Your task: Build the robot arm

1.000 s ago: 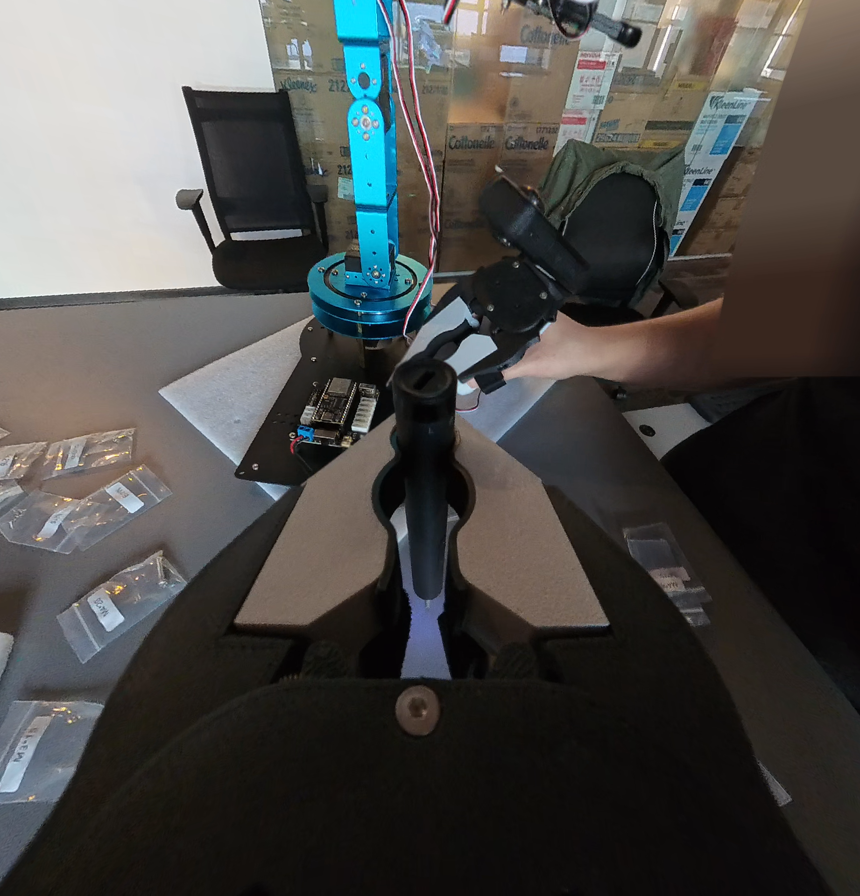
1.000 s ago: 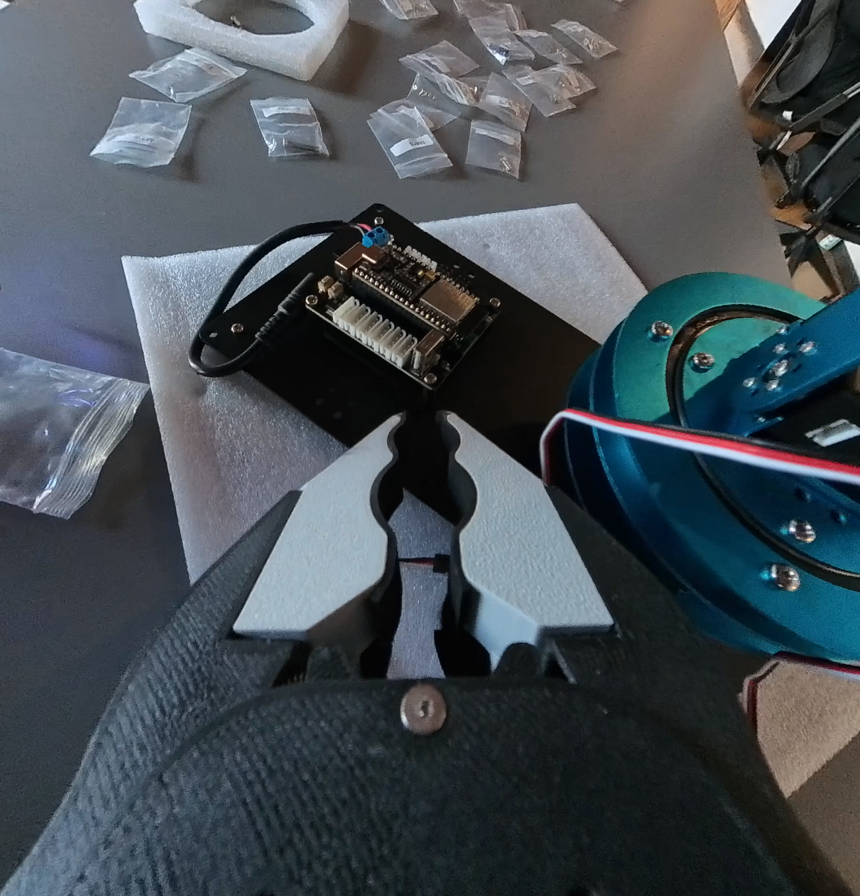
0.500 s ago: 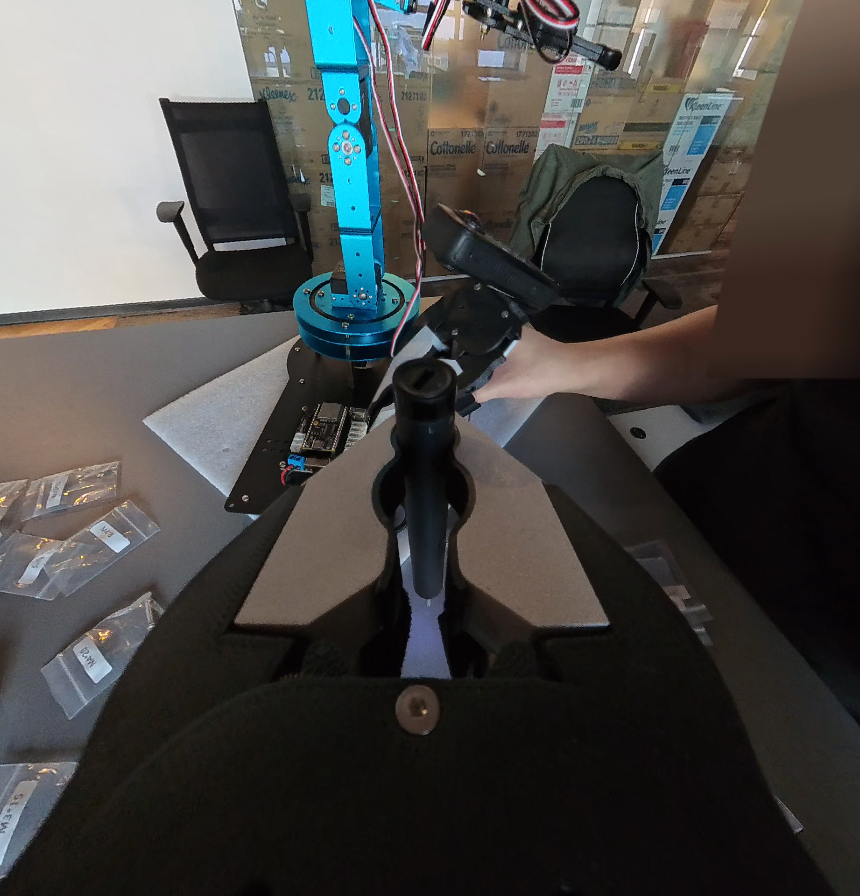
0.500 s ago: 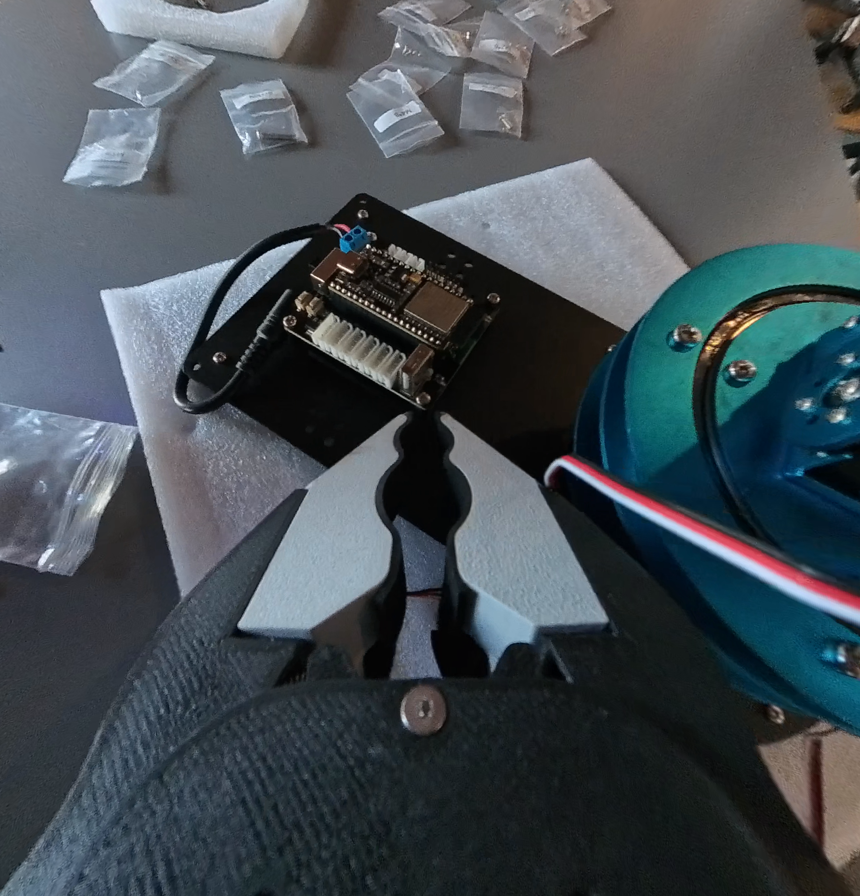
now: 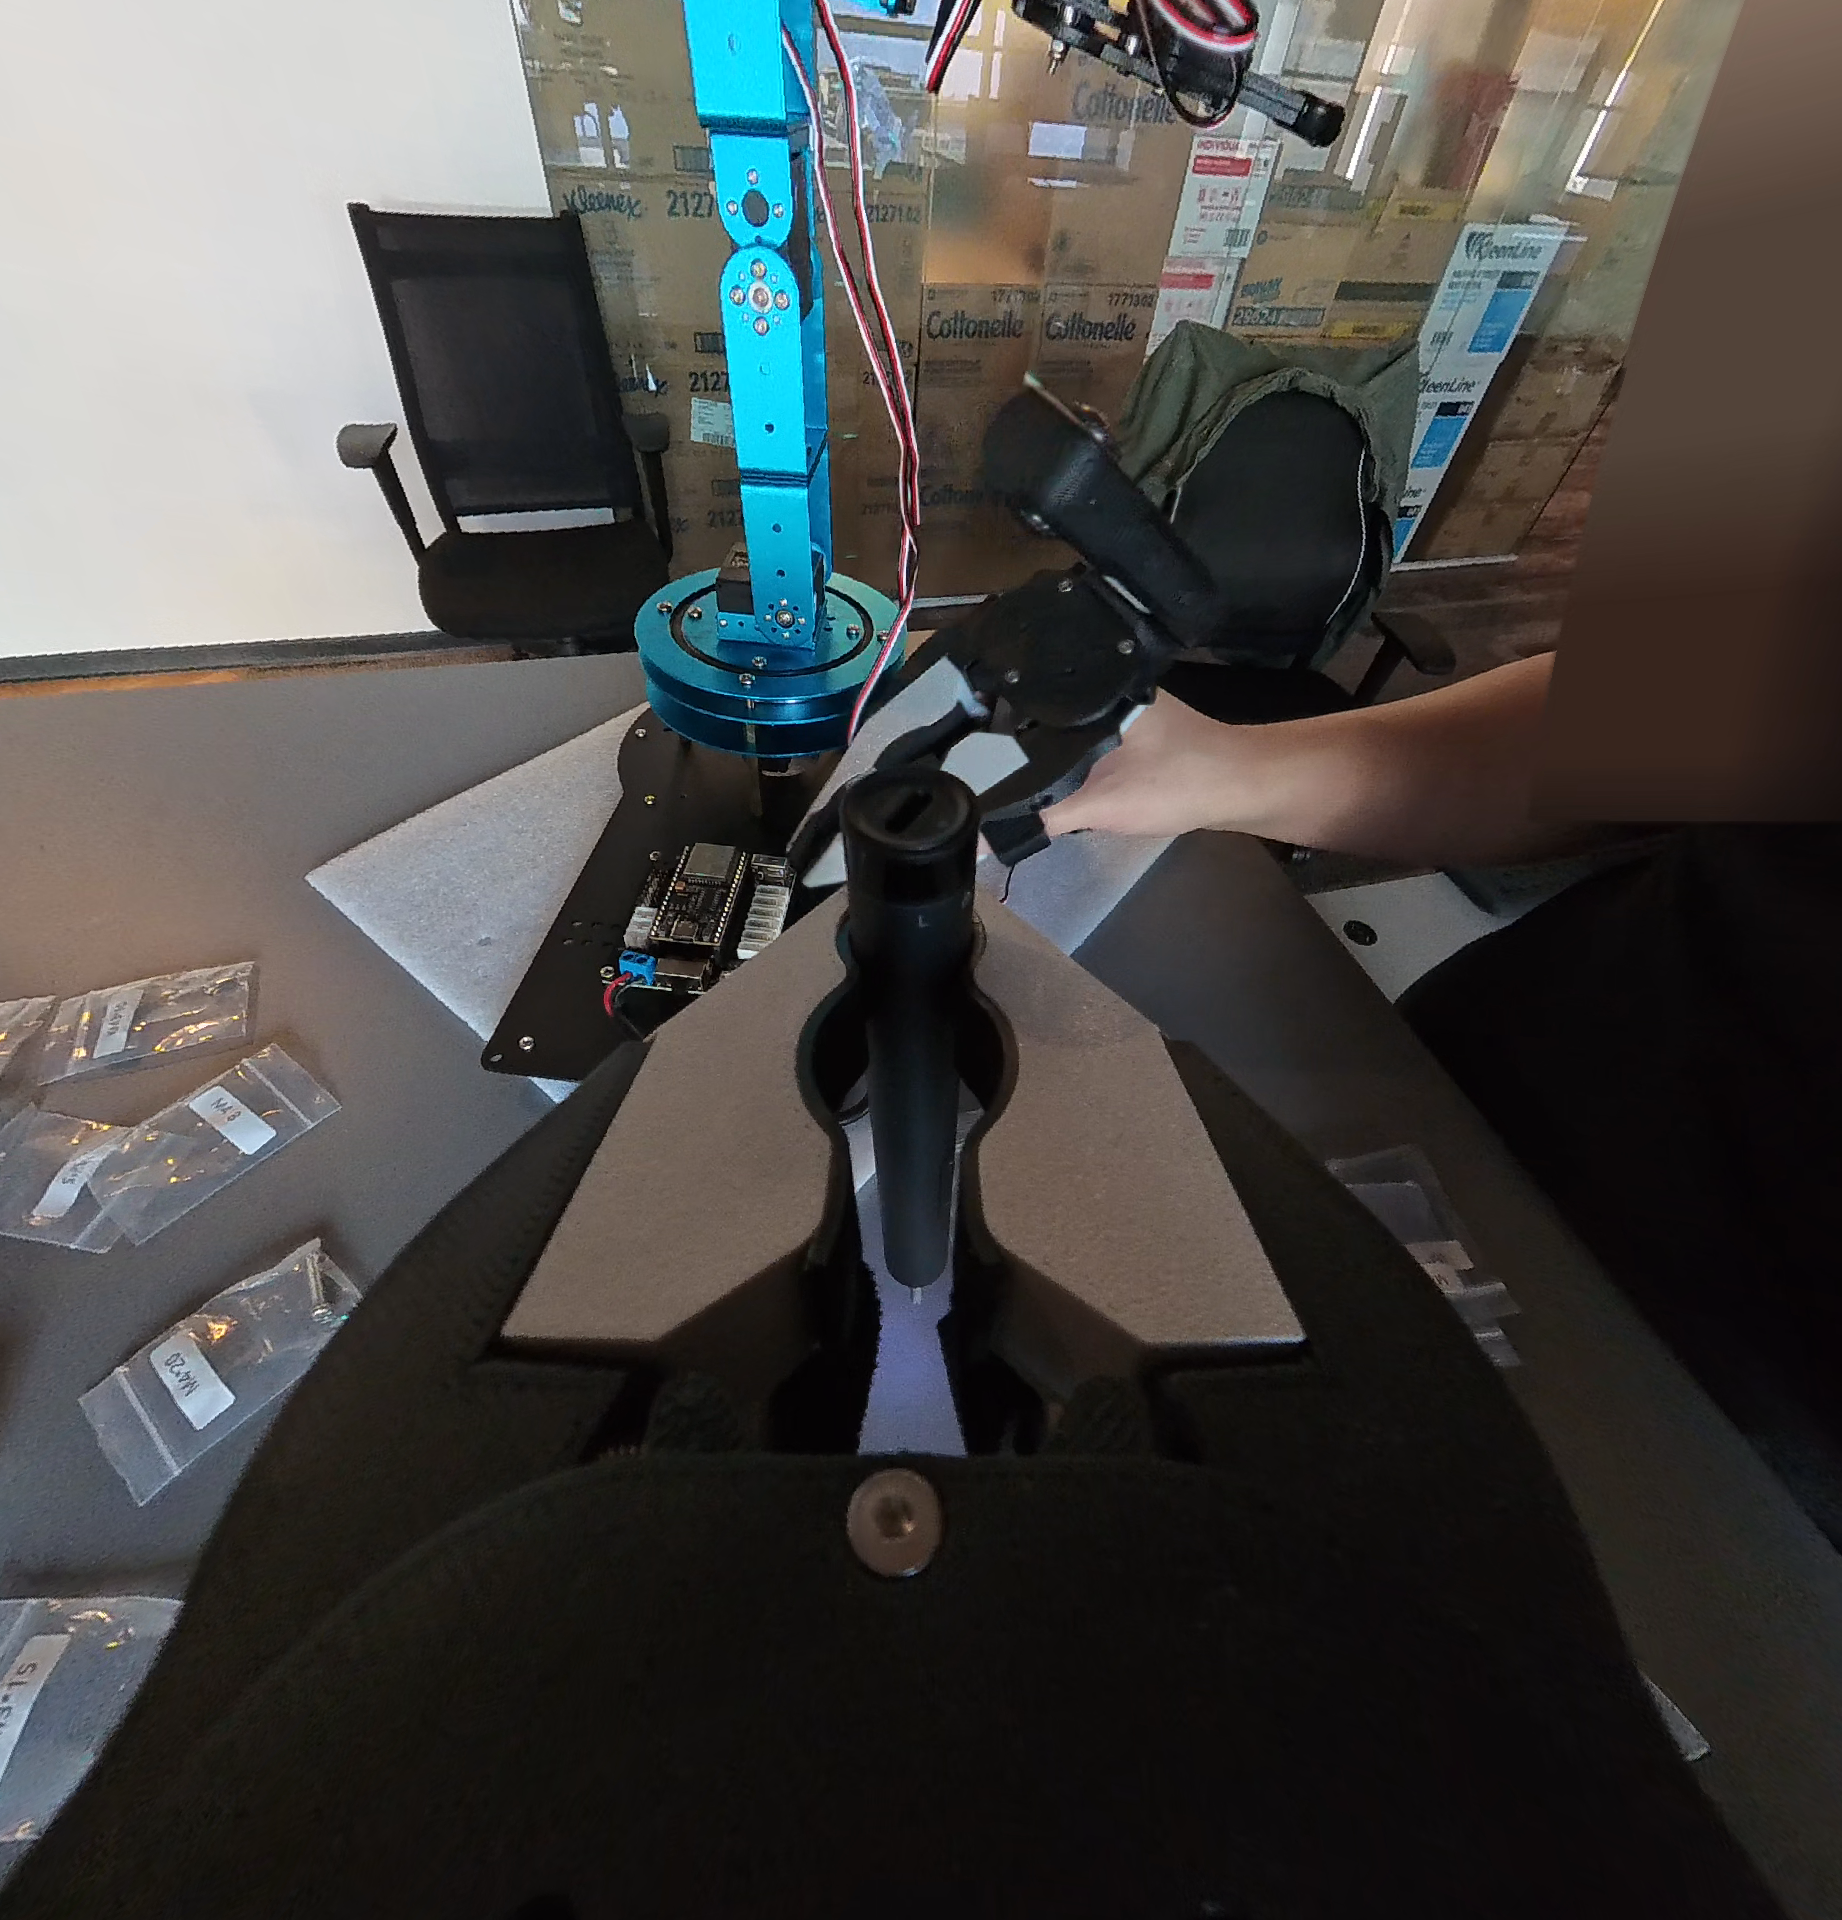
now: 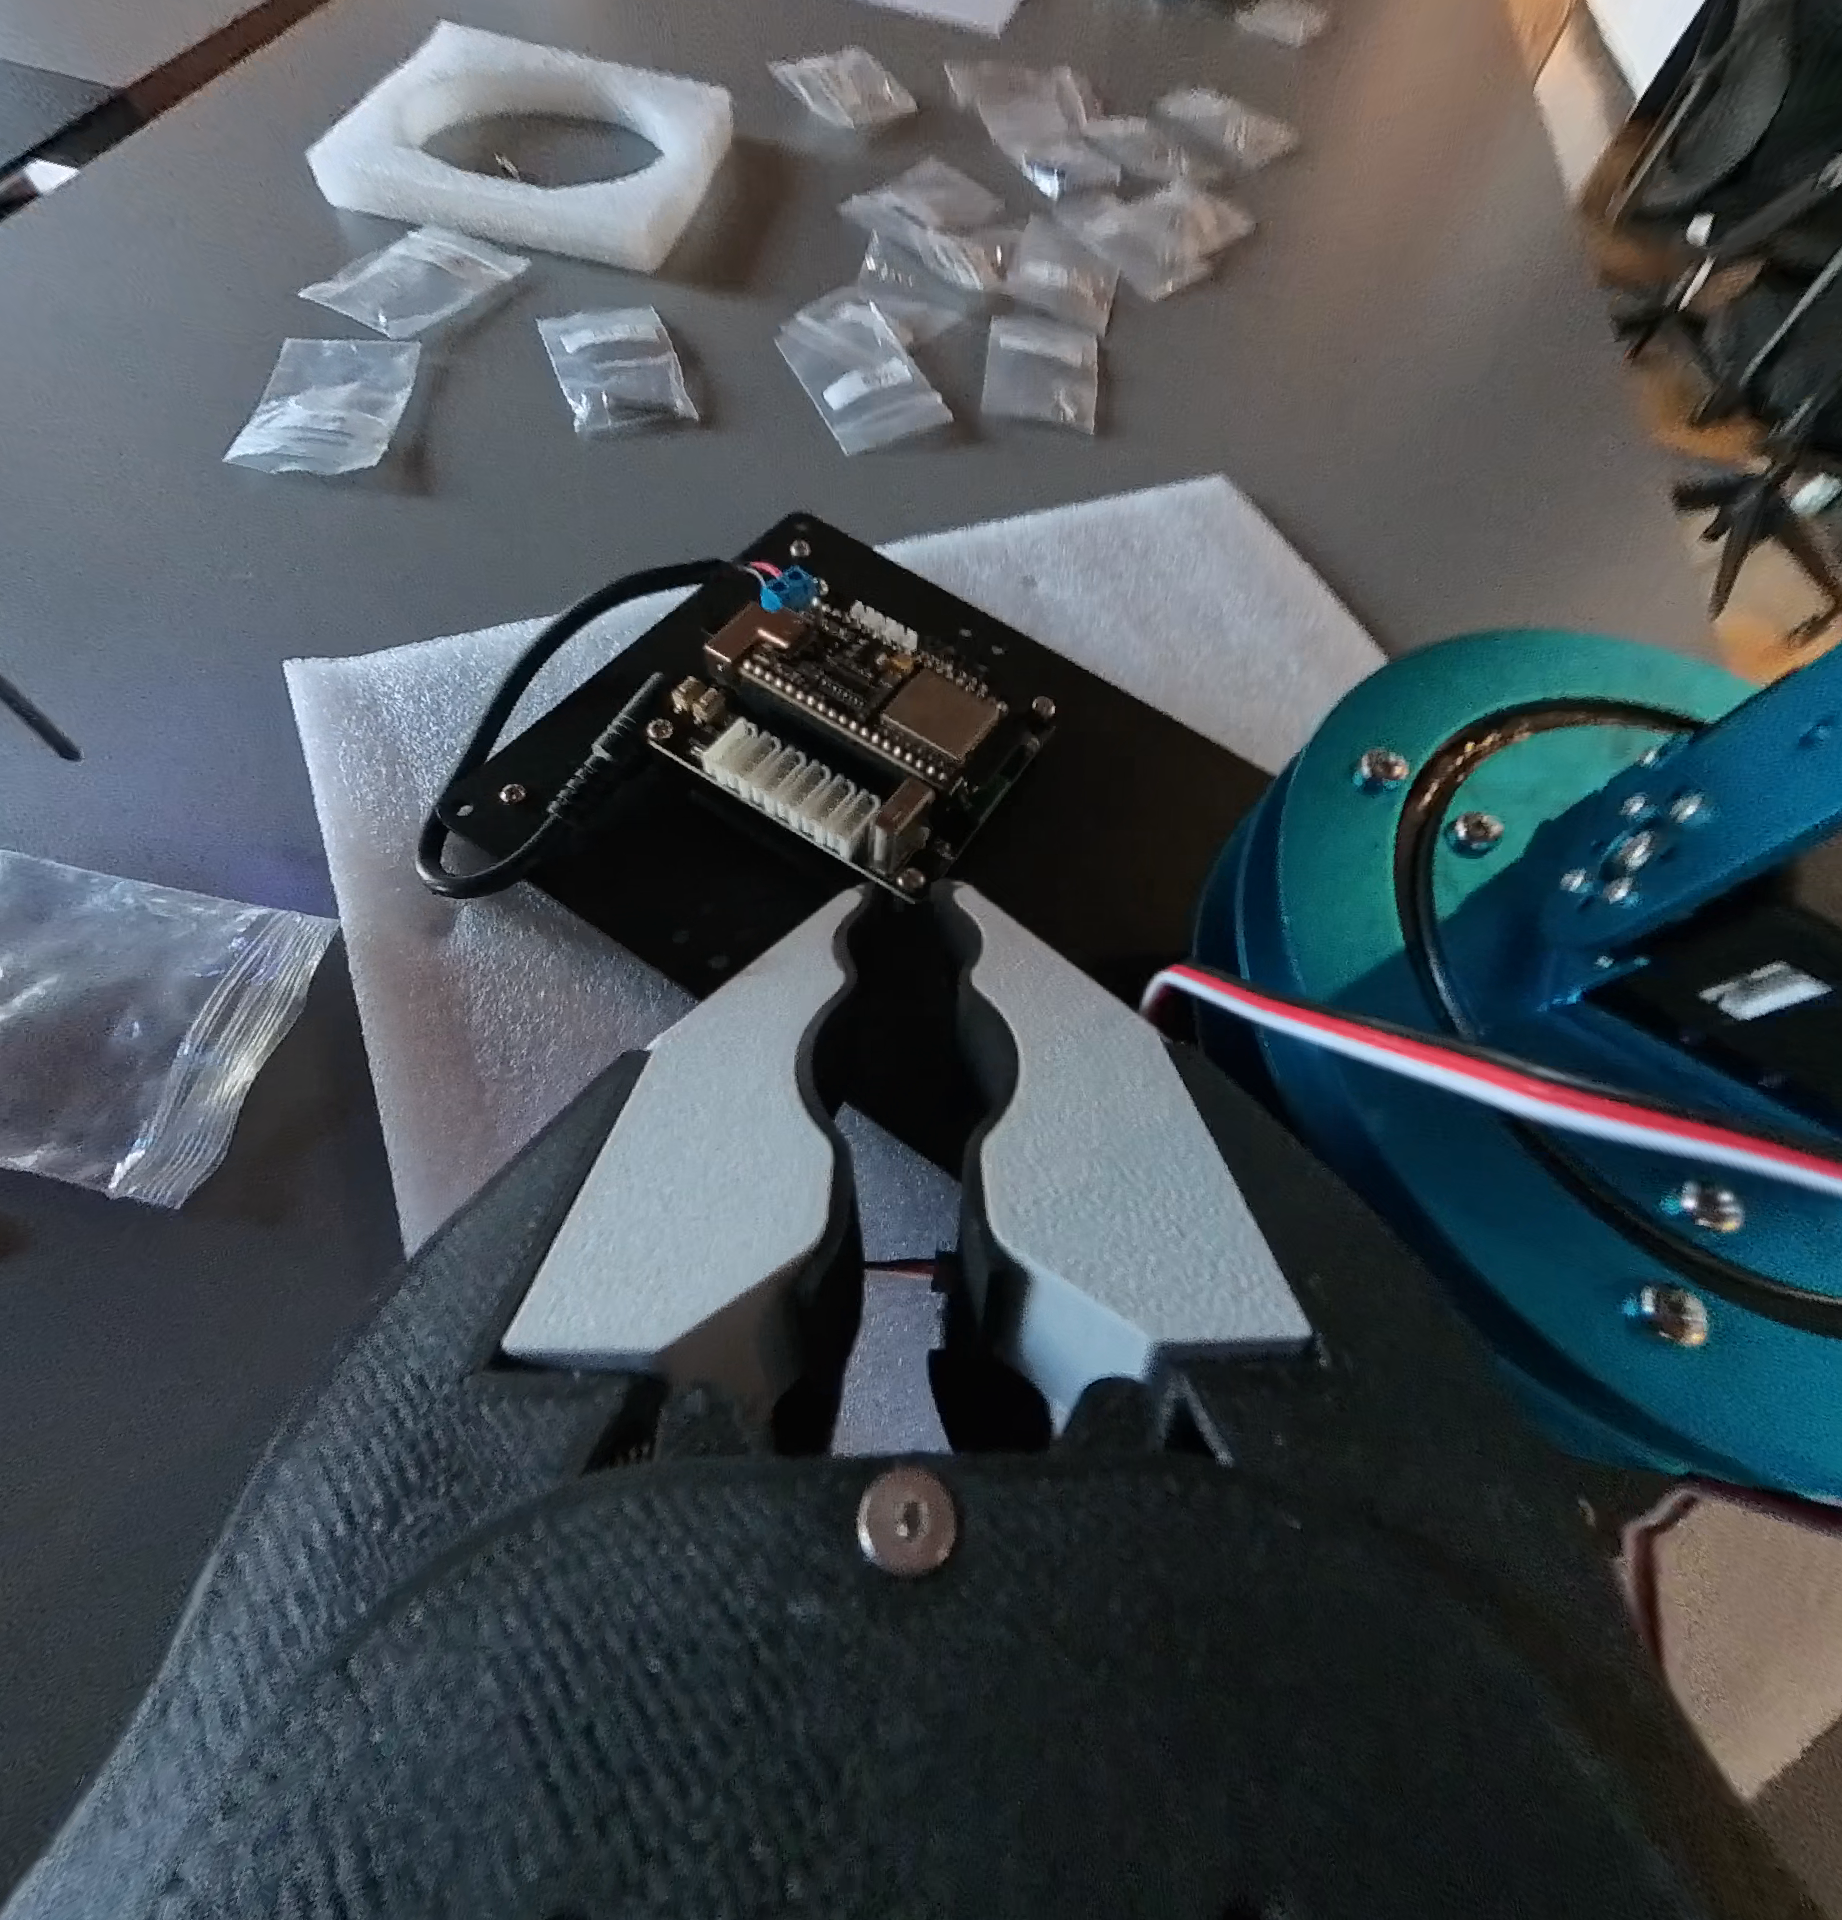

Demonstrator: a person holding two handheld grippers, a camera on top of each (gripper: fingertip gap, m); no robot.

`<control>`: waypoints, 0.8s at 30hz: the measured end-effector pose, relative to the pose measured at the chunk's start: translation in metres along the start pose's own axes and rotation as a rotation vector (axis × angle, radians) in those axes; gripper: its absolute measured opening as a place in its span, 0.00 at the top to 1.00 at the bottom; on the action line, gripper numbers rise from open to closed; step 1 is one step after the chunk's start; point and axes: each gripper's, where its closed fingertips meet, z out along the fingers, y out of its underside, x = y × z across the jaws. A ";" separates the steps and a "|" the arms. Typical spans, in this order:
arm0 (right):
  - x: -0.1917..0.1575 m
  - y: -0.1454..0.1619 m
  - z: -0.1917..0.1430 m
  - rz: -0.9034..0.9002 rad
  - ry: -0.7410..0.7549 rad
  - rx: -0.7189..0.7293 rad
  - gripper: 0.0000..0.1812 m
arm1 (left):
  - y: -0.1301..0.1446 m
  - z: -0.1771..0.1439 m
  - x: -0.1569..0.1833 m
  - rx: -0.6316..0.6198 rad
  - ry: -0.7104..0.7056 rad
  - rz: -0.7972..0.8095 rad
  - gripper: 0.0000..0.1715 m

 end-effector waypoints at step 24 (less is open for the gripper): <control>0.003 0.001 -0.001 -0.243 0.062 -0.037 0.98 | -0.002 0.001 0.004 0.003 0.010 -0.005 0.95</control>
